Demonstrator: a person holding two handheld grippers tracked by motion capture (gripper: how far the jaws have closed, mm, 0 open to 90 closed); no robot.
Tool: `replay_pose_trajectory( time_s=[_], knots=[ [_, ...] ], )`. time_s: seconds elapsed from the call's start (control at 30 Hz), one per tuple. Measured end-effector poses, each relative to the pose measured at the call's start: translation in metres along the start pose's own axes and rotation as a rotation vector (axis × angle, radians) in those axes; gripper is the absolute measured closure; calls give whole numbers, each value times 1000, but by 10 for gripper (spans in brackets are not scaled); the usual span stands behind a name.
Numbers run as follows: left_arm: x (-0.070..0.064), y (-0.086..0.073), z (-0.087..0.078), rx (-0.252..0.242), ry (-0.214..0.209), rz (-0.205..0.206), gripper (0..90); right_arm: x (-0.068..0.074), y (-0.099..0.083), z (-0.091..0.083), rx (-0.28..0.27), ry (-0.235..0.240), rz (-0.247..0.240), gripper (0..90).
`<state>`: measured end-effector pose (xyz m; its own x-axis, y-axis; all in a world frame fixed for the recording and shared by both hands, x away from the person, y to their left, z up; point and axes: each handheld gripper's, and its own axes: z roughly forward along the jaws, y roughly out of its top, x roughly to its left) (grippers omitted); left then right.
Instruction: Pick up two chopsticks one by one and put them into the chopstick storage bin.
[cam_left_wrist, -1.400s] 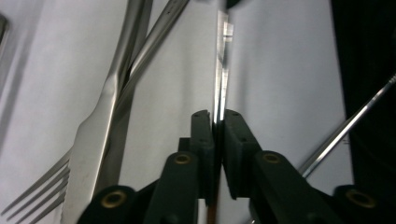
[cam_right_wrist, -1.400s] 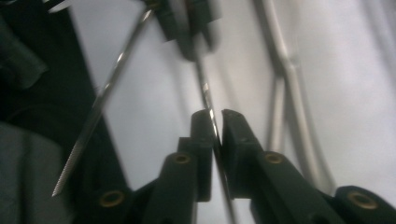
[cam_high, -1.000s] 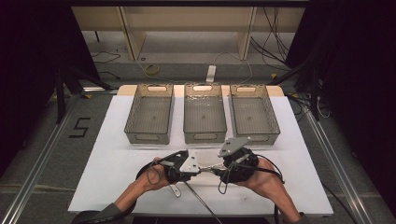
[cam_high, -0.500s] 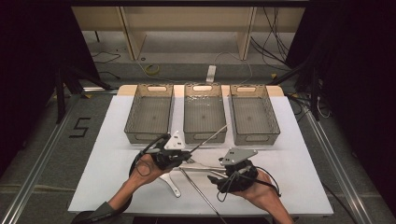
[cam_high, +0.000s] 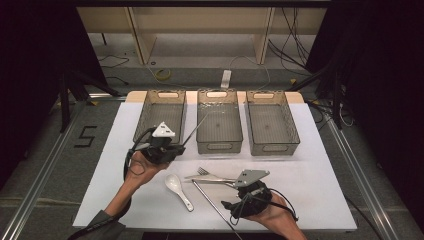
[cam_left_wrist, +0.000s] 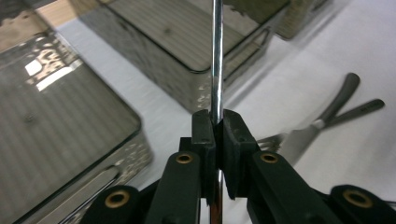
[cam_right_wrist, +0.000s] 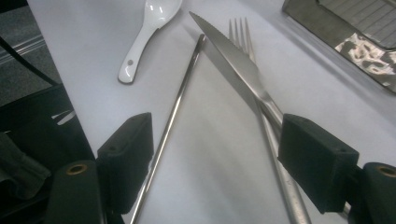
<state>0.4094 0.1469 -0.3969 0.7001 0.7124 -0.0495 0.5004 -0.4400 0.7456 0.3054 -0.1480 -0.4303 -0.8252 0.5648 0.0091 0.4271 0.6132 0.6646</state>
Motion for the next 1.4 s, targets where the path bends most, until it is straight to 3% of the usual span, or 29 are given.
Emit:
replay_pose_trajectory(
  time_s=[0.13, 0.53, 0.67, 1.0, 1.3, 1.4],
  knots=[
    [14, -2, -3, 8, 33, -55, 841, 3, -2, 4, 9, 3, 2, 272],
    [58, 8, -9, 11, 124, -160, 841, 7, -6, 6, 24, 6, 0, 266],
    [70, 16, -9, 9, 148, -181, 841, 6, -8, 6, 32, 7, 0, 263],
    [102, 34, 2, 59, 213, -208, 841, 8, -10, 5, 47, 7, -9, 253],
    [127, 29, 14, 70, 269, -273, 839, 6, -11, 4, 42, 5, -9, 251],
    [131, 26, 19, 96, 281, -276, 839, 7, -11, 5, 49, 12, -11, 252]
  ],
)
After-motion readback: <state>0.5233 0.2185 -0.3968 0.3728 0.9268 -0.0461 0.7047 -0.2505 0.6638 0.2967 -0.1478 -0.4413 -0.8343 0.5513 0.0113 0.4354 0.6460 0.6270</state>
